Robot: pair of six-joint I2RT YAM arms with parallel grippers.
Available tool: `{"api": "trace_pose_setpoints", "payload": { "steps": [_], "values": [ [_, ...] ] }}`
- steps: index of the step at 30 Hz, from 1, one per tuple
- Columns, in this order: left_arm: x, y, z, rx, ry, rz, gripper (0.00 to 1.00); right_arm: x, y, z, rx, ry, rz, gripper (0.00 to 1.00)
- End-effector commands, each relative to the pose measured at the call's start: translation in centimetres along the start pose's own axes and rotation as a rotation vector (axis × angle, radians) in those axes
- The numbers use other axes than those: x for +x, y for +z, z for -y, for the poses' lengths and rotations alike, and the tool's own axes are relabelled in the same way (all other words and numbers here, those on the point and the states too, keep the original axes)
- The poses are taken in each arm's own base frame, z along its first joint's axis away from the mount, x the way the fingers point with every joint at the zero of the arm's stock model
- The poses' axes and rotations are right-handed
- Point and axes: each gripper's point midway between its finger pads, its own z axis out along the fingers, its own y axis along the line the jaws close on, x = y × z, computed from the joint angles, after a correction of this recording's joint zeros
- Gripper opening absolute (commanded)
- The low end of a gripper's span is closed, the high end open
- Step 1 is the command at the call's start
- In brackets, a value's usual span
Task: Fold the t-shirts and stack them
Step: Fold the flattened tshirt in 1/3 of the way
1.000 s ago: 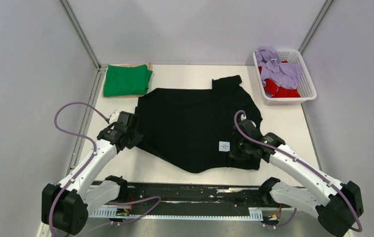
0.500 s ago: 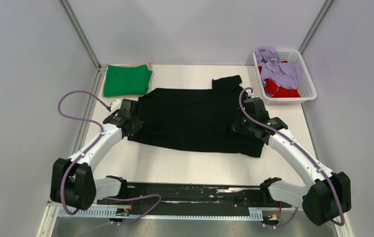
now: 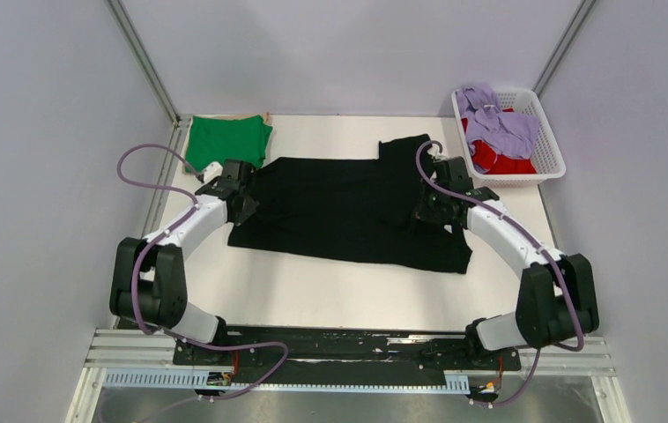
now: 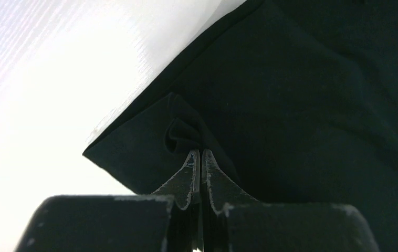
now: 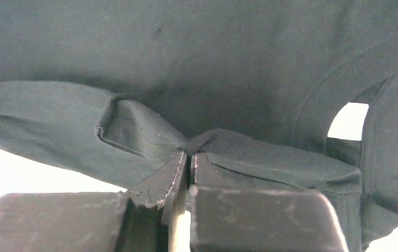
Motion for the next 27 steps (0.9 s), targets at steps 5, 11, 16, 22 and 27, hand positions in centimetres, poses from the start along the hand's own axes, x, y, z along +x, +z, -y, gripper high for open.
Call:
{"api": "trace_pose_setpoints", "payload": {
  "steps": [5,11,16,22,27],
  "values": [
    [-2.6,2.8,1.8,-0.036,-0.003,0.034,0.25,-7.1,4.9,0.9,0.013,-0.028,0.065,0.13],
    [-6.6,0.4,3.3,-0.030,0.012,0.094,0.99,-12.9,6.9,1.5,0.083,-0.030,0.090,0.70],
    [-7.3,-2.6,4.7,0.104,0.037,0.105,1.00,-11.2,4.1,-0.3,0.013,-0.031,0.110,1.00],
    [-1.5,-3.2,8.3,0.392,0.129,-0.113,1.00,-4.2,2.3,-1.6,-0.064,0.008,0.049,1.00],
    [3.4,-1.3,8.5,0.410,0.190,-0.240,1.00,-0.8,3.0,-2.5,-0.159,0.022,0.027,1.00]
  ]
}}
